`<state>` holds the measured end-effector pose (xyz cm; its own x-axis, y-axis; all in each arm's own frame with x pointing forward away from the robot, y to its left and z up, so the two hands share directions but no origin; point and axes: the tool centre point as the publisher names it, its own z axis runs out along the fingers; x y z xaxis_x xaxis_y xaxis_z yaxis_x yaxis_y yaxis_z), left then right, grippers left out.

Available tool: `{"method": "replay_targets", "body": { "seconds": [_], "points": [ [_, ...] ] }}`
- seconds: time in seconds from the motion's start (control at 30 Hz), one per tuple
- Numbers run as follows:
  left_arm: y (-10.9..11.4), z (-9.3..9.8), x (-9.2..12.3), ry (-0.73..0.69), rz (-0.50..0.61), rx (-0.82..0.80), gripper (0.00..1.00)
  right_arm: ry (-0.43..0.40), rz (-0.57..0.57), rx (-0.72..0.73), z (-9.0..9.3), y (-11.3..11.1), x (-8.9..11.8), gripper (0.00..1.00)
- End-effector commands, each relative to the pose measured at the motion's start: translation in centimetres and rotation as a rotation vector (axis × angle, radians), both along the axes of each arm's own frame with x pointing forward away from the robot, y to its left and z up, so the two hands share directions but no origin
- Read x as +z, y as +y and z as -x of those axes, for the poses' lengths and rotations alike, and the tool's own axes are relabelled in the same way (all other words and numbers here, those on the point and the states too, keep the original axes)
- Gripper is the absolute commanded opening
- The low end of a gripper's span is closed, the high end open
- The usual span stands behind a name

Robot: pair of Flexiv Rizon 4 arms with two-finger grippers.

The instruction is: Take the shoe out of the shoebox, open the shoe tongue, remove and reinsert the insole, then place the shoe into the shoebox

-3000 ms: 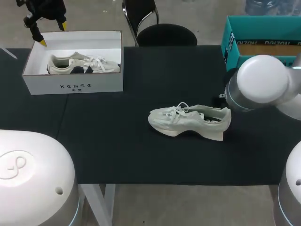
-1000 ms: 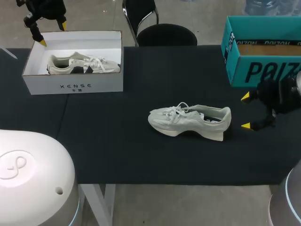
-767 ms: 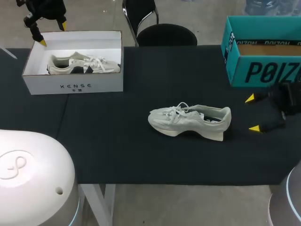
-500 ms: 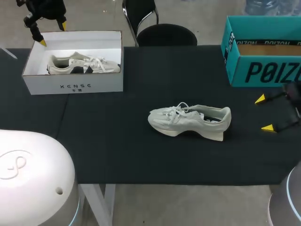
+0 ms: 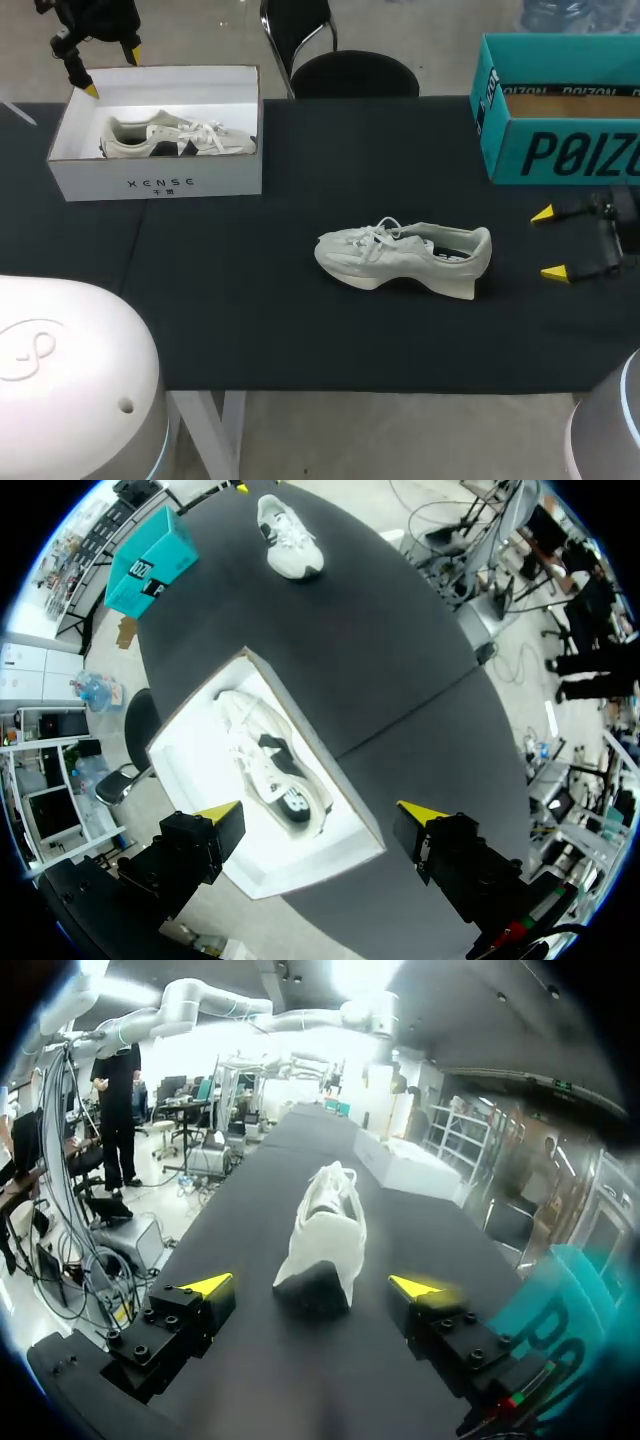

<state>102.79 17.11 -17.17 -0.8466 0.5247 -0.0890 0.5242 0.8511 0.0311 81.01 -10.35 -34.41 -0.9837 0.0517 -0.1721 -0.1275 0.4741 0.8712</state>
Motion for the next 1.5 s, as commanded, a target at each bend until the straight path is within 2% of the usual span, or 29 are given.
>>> {"method": "replay_targets", "body": {
  "seconds": [0.03, 0.23, 0.43, 0.67, 0.83, 1.13, 1.5],
  "points": [
    [0.0, 0.1, 0.0, -0.001, -0.002, 0.000, 1.00, -0.027, -0.160, -0.027, 0.8, 0.9, -1.3, 1.00],
    [0.0, 0.1, 0.0, -0.001, -0.002, 0.000, 1.00, -0.017, -0.154, -0.053, 1.6, 2.2, -1.2, 1.00],
    [0.0, 0.1, 0.0, -0.001, -0.002, 0.000, 1.00, -0.005, -0.110, -0.063, 1.5, 3.3, -0.6, 1.00],
    [0.0, 0.1, 0.0, -0.001, -0.002, 0.000, 1.00, 0.033, -0.103, -0.069, 0.3, 4.4, -2.3, 1.00],
    [0.0, 0.1, 0.0, -0.001, -0.002, 0.000, 1.00, 0.060, -0.101, -0.091, -1.0, 4.3, -3.7, 1.00],
    [0.0, 0.1, 0.0, -0.001, -0.002, 0.000, 1.00, 0.067, -0.105, -0.119, -2.9, 3.7, -5.2, 1.00],
    [0.0, 0.1, 0.0, -0.001, -0.002, 0.000, 1.00, 0.054, -0.161, -0.111, -4.1, 5.5, -7.0, 1.00]
  ]
}}
